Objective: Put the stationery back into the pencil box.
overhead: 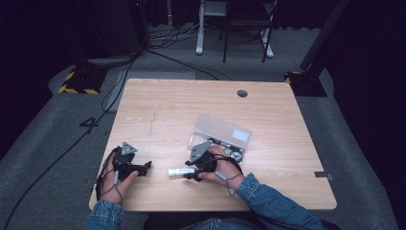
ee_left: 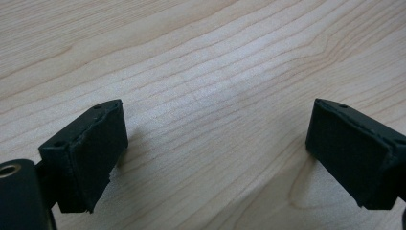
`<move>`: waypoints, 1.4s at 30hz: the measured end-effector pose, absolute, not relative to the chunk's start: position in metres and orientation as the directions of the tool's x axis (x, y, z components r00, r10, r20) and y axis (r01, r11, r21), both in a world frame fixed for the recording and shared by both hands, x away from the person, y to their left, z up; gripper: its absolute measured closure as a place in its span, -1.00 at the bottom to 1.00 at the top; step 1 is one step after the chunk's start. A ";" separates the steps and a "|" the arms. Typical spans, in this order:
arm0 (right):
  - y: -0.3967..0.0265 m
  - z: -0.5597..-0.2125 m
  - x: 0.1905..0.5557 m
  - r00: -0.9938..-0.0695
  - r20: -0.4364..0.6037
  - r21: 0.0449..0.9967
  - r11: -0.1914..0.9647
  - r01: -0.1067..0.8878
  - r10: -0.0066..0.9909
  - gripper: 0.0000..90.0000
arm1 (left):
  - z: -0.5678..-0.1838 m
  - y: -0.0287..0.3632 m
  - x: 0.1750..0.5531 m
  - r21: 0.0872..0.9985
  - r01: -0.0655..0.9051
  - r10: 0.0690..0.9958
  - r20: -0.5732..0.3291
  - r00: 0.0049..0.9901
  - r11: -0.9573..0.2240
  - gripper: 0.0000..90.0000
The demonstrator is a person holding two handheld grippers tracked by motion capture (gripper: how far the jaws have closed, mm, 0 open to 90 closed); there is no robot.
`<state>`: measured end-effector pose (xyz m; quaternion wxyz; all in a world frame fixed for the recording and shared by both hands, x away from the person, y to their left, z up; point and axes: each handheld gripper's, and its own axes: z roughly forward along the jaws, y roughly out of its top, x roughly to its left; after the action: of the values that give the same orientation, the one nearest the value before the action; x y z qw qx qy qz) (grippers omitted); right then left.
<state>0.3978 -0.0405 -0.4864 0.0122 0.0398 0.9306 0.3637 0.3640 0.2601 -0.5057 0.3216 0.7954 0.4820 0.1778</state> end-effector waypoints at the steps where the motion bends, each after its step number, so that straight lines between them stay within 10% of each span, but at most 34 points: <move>1: -0.040 -0.488 0.398 -0.997 0.000 0.678 0.733 0.055 0.075 0.12 | -0.506 0.260 0.364 0.683 0.652 0.881 -0.026 0.472 -0.330 -0.84; 12: -0.037 -0.490 0.396 -0.998 -0.001 0.666 0.745 0.041 0.055 0.57 | -0.506 0.260 0.364 0.684 0.652 0.881 -0.028 0.472 -0.328 -0.84; 42: -0.046 -0.459 0.393 -0.998 -0.060 0.696 0.717 -0.039 0.005 0.59 | -0.506 0.260 0.364 0.682 0.653 0.881 -0.027 0.473 -0.330 -0.84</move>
<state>0.3927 -0.0460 -0.4592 0.0289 -0.0093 0.9261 0.3760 0.3636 0.2603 -0.5057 0.3211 0.7958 0.4818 0.1774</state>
